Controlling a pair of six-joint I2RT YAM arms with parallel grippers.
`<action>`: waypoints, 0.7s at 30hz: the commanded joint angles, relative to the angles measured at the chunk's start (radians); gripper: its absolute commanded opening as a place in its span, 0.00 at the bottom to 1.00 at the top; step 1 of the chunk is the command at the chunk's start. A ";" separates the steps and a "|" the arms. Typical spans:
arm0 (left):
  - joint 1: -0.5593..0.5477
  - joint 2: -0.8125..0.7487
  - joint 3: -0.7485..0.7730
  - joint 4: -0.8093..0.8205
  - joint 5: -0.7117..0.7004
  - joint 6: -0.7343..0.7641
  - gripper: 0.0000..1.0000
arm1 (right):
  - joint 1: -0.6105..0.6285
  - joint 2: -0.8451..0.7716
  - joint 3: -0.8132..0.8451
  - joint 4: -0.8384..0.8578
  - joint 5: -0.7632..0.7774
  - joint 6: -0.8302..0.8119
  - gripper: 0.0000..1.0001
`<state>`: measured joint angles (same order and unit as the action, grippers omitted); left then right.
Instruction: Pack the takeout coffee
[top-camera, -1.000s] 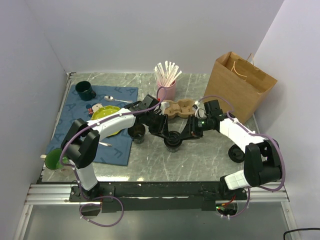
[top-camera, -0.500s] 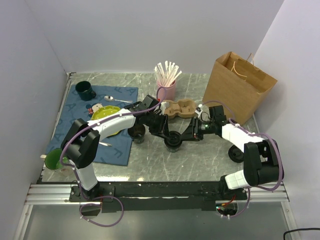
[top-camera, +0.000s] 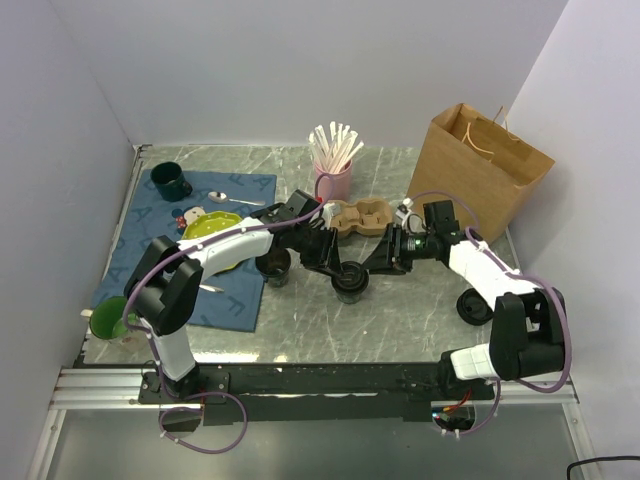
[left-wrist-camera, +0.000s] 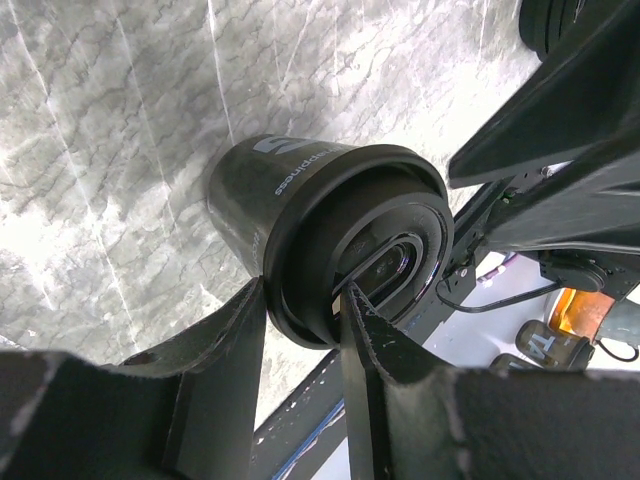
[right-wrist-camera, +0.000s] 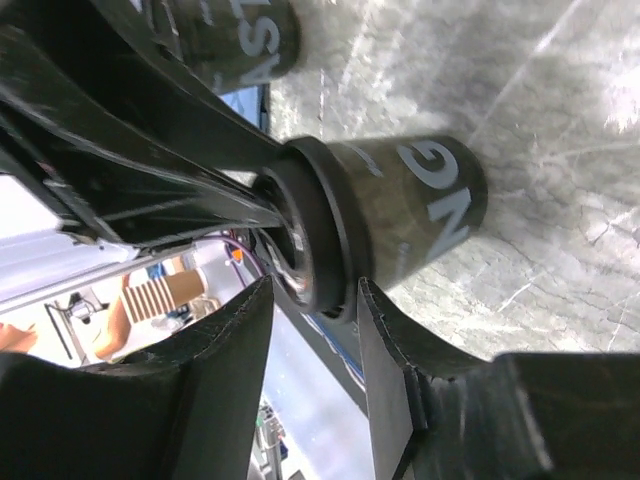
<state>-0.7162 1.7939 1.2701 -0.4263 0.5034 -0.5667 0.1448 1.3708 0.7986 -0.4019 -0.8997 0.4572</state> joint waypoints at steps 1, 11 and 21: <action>-0.008 0.124 -0.083 -0.152 -0.218 0.070 0.37 | -0.008 -0.018 0.077 -0.051 0.028 -0.018 0.47; -0.015 0.137 -0.063 -0.170 -0.224 0.076 0.36 | -0.007 0.054 0.099 -0.032 -0.010 -0.072 0.51; -0.017 0.133 -0.049 -0.175 -0.224 0.073 0.37 | 0.048 0.089 0.073 -0.012 0.024 -0.104 0.65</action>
<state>-0.7212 1.8126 1.2964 -0.4389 0.5049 -0.5655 0.1699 1.4307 0.8570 -0.4389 -0.8986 0.3859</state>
